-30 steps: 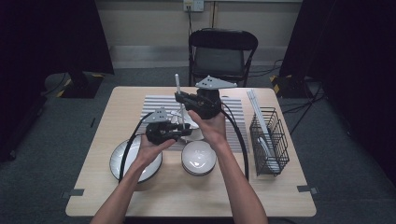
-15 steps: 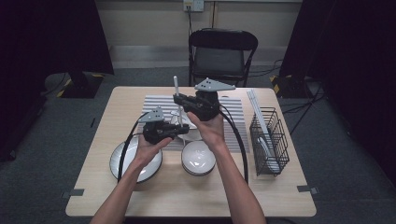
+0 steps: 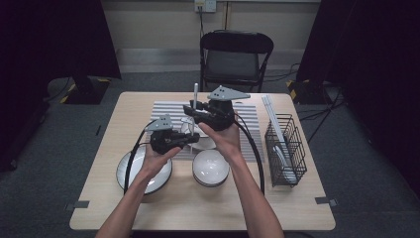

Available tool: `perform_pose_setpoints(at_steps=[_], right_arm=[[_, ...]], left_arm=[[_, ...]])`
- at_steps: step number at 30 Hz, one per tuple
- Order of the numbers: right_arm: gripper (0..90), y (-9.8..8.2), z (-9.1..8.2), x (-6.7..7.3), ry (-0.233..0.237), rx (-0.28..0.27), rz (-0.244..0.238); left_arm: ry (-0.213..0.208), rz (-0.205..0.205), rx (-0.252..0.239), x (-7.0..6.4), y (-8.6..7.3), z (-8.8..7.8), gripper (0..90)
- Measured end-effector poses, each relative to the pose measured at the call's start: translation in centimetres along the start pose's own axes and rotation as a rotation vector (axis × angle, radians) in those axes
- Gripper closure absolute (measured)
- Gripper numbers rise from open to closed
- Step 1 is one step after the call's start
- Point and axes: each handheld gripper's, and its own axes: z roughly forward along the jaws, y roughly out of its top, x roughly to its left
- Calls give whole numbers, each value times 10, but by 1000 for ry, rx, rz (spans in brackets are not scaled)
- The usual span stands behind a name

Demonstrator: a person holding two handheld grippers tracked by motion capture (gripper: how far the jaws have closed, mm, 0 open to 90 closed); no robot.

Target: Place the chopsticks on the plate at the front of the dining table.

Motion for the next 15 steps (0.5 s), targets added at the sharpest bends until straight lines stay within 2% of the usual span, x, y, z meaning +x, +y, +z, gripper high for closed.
perform_pose_setpoints(at_steps=[7, 15], right_arm=[[489, -5, 2, -3, -23, 18, -11], [459, -10, 7, -3, -33, 43, -17]], left_arm=[[7, -5, -6, 1, -1, -7, 861], [10, -8, -5, 3, -5, -12, 861]])
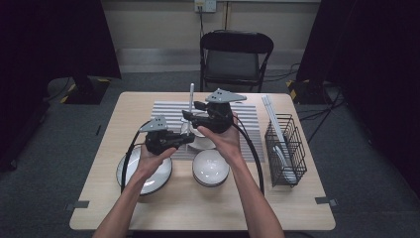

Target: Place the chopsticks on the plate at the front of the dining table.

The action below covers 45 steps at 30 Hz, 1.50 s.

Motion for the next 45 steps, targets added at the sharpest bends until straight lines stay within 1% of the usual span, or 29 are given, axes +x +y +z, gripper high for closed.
perform_pose_setpoints(at_steps=[2, 3, 5, 6, 7, 9, 12, 14, 15, 18, 19, 22, 23, 25, 26, 28, 30, 32, 35, 38, 40, 42, 45], right_arm=[[451, 0, 0, 0, -5, 3, 1], [433, -1, 1, 0, -9, 6, 2], [424, -2, 0, 0, -25, 1, 1], [424, -2, 0, 0, -25, 1, 1], [419, -3, 0, -1, -30, 4, 3], [419, -4, 0, -2, -36, 8, 2], [418, -5, -1, -3, -30, 9, 6], [417, -6, -1, -4, -32, 10, 4], [417, -6, -1, -4, -30, 10, 5], [411, -7, -1, -4, -30, 14, 3], [396, -7, -1, -4, -29, 21, -4], [397, -6, -1, -3, -31, 17, -7], [398, -6, -1, -3, -29, 15, -6], [399, -6, 0, -3, -29, 12, -5], [399, -6, 0, -3, -28, 10, -5], [401, -6, 1, -2, -27, 9, -9], [404, -6, 1, -2, -31, 5, -7], [411, -6, 1, -3, -34, 1, -5], [429, -7, 1, -4, -42, 6, -2], [440, -8, 1, -7, -34, 13, 11], [440, -9, 0, -9, -39, 15, 14], [443, -11, 0, -10, -37, 17, 22], [443, -12, 0, -10, -42, 17, 21]], left_arm=[[2, 3, 3, 0, -1, -1, 861], [0, -3, 1, 0, -2, -1, 862], [12, -5, -3, 0, -2, -2, 861], [12, -5, -3, 0, -2, -2, 861], [12, -17, -12, 0, -3, -3, 861], [11, -13, -4, 0, -3, -3, 861], [14, -22, 2, 1, -3, -4, 862], [8, -23, 0, 1, -4, -4, 862], [7, -31, 2, 2, -4, -5, 862], [14, -18, 11, 2, -3, -7, 862], [29, -10, 18, 2, -3, -9, 862], [26, -15, 18, 3, -3, -11, 862], [31, -14, 15, 4, -3, -12, 862], [22, -22, 15, 4, -4, -13, 861], [27, -14, 21, 3, -4, -13, 862], [22, -21, 14, 2, -5, -13, 862], [24, -20, 18, 2, -4, -13, 862], [16, -16, 17, 2, -5, -12, 862], [13, -23, 6, 2, -5, -13, 862], [13, -23, 4, 2, -4, -14, 863], [11, -35, 2, 3, -5, -15, 862], [16, -29, 10, 3, -5, -15, 863], [12, -30, 5, 4, -5, -15, 862]])
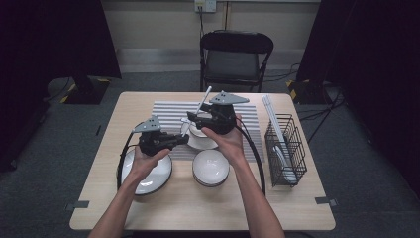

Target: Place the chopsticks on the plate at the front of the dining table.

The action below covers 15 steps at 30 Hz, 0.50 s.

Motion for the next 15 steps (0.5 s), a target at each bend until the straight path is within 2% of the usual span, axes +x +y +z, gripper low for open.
perform_pose_setpoints(at_steps=[5, 13, 15], right_arm=[[441, -3, 1, -1, -23, 9, -14], [435, -8, 2, -5, -40, 19, -7], [434, -9, 1, -6, -45, 21, -3]], left_arm=[[0, 7, 4, -1, 0, 1, 863], [1, 11, 6, 1, 0, -1, 862], [-2, 1, 3, 0, -1, 0, 862]])
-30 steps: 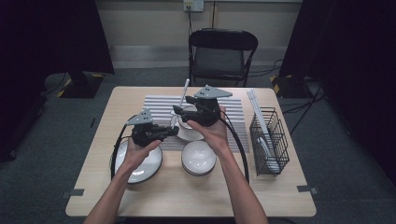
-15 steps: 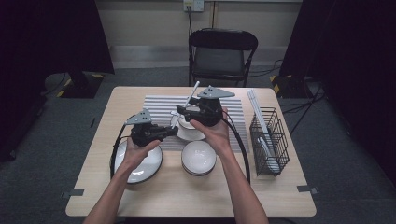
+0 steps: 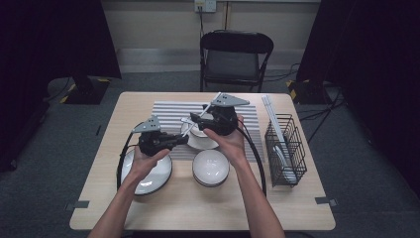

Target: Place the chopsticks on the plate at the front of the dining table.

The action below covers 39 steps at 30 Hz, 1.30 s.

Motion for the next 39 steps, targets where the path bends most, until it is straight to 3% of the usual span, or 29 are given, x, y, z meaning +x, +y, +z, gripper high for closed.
perform_pose_setpoints(at_steps=[39], right_arm=[[353, -12, -8, -18, -50, -9, 57]], left_arm=[[11, 9, -2, 5, -2, -3, 861]])
